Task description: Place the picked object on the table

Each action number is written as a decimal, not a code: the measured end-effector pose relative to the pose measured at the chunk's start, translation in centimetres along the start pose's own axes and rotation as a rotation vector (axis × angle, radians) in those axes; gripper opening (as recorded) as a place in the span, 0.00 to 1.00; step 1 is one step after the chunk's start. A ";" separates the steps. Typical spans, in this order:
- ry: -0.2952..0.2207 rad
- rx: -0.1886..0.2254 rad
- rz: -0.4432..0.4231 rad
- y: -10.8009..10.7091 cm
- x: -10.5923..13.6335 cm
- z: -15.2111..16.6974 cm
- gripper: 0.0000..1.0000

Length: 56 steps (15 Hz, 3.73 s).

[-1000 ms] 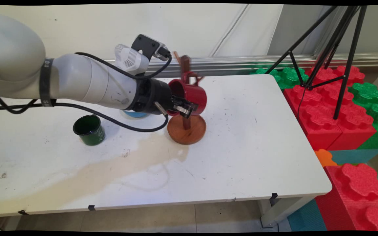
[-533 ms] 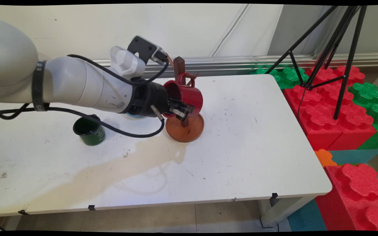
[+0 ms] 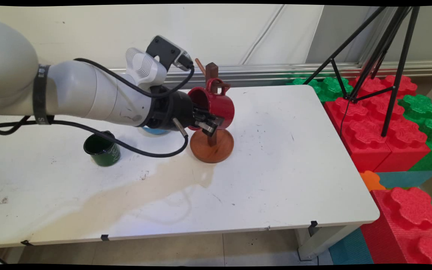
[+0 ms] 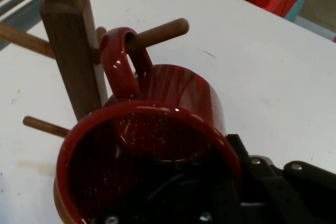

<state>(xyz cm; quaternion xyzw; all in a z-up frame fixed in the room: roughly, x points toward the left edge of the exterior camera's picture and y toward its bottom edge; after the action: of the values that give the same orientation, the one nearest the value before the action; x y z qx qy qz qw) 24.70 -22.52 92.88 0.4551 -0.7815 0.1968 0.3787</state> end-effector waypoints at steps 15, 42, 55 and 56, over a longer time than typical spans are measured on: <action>-0.003 -0.113 0.155 2.2 1.2 -0.9 0.00; -0.519 -0.006 0.435 -8.9 -3.0 -2.1 0.00; -0.673 -0.053 0.531 -11.7 -5.3 3.5 0.00; -0.680 -0.055 0.532 -11.8 -5.4 3.8 0.00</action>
<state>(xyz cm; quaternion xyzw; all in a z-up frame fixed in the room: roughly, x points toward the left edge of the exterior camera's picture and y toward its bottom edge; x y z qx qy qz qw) 34.92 -27.96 85.89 0.2665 -0.9569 0.1054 0.0477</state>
